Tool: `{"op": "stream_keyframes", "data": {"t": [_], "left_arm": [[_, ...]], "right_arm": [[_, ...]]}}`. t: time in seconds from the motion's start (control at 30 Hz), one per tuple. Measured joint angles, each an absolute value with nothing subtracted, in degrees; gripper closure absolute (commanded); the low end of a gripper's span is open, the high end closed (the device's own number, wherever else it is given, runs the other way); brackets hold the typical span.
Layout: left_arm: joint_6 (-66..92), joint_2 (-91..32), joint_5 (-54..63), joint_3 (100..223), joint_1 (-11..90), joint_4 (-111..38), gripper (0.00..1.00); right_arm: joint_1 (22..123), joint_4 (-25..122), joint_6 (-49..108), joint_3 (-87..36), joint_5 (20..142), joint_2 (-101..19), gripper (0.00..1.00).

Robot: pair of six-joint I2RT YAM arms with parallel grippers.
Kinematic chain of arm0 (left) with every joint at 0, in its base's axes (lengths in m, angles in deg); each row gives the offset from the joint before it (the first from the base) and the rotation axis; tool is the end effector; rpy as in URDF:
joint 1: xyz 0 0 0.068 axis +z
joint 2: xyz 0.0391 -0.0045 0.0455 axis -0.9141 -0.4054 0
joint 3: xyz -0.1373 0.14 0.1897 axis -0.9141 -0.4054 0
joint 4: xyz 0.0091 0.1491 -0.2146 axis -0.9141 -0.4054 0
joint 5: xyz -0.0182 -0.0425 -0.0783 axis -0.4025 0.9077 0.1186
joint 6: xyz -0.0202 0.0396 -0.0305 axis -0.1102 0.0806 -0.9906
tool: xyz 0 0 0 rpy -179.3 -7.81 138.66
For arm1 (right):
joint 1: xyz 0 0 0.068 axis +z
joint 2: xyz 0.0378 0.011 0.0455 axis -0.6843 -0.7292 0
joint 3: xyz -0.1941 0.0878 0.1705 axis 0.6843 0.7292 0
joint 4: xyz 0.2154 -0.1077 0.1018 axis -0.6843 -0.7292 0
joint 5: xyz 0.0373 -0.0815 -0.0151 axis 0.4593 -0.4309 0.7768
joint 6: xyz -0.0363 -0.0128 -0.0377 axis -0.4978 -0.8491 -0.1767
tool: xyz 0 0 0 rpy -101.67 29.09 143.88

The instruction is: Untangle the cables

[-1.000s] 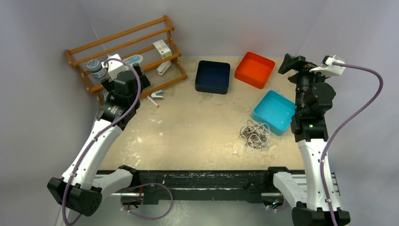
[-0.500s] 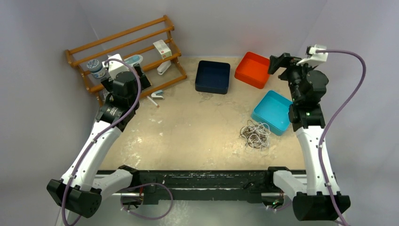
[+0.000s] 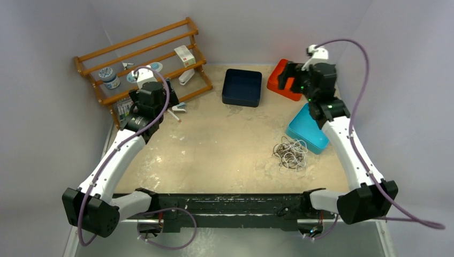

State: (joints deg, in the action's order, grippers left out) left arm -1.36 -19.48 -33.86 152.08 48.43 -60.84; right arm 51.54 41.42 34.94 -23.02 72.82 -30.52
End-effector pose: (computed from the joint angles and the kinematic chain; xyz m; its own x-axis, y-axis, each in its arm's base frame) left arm 0.2464 -0.0597 0.3569 -0.2892 -0.3053 -0.9073 -0.3278 0.9221 -0.2058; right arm 0.2812 0.0408 0.4239 -0.1142 0.2007 -0.9730 -0.1082 0.9710 0.2130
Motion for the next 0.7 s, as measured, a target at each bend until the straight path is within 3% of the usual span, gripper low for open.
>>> {"op": "stream_keyframes", "data": {"t": [0.33,0.7], "left_arm": [[-1.4,-19.9,-32.5,149.8,48.5,-60.1,0.09],[-1.8,-21.1,-32.3,149.7,48.5,-59.3,0.10]], "right_arm": [[67.4,27.9,48.1,-14.7,57.1,-29.7,0.03],[71.9,10.1,74.0,-9.2,49.4,-26.2,0.01]]}}
